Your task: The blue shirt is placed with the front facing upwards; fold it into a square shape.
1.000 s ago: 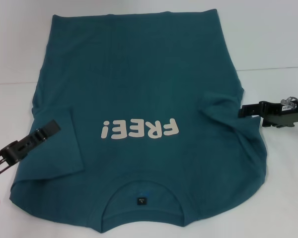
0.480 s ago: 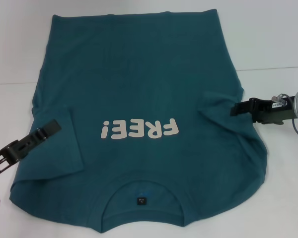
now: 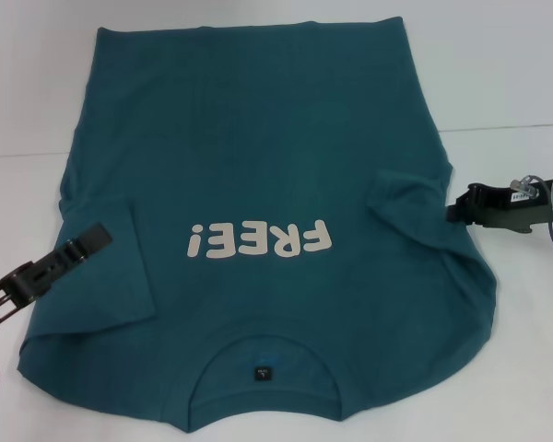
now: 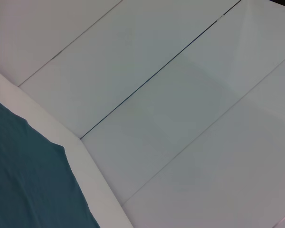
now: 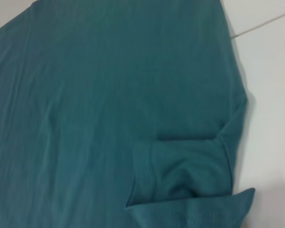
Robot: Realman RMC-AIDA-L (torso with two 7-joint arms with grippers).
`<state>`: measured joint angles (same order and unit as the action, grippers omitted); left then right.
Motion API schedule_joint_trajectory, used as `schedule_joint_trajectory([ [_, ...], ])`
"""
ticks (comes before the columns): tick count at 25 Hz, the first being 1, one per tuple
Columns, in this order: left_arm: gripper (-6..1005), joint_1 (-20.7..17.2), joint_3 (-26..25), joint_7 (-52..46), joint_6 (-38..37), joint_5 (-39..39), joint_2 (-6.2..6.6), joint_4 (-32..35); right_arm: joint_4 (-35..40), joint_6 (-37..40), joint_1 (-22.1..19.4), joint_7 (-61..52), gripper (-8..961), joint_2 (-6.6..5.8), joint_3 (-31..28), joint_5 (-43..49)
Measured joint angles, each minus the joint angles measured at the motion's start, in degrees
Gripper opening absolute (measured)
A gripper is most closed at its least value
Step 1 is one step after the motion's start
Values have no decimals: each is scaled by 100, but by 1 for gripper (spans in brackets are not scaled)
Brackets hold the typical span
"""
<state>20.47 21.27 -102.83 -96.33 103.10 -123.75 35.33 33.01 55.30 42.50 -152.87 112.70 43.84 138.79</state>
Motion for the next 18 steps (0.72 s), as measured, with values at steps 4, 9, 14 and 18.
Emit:
schedule_joint_trajectory([
  [4, 798, -1, 0, 0, 0, 0, 0, 0, 28, 142, -19, 3, 137, -26, -14, 0],
  [9, 798, -14, 1, 0, 0, 0, 0, 0, 432, 637, -166, -3, 61, -64, -12, 6],
  [14, 798, -32, 0, 7, 0, 0, 0, 0, 991, 1128, -377, -19, 15, 15, -22, -10],
  [18, 797, -34, 0, 8, 1, 0, 0, 0, 1157, 1592, -372, 20, 16, 75, -17, -21],
])
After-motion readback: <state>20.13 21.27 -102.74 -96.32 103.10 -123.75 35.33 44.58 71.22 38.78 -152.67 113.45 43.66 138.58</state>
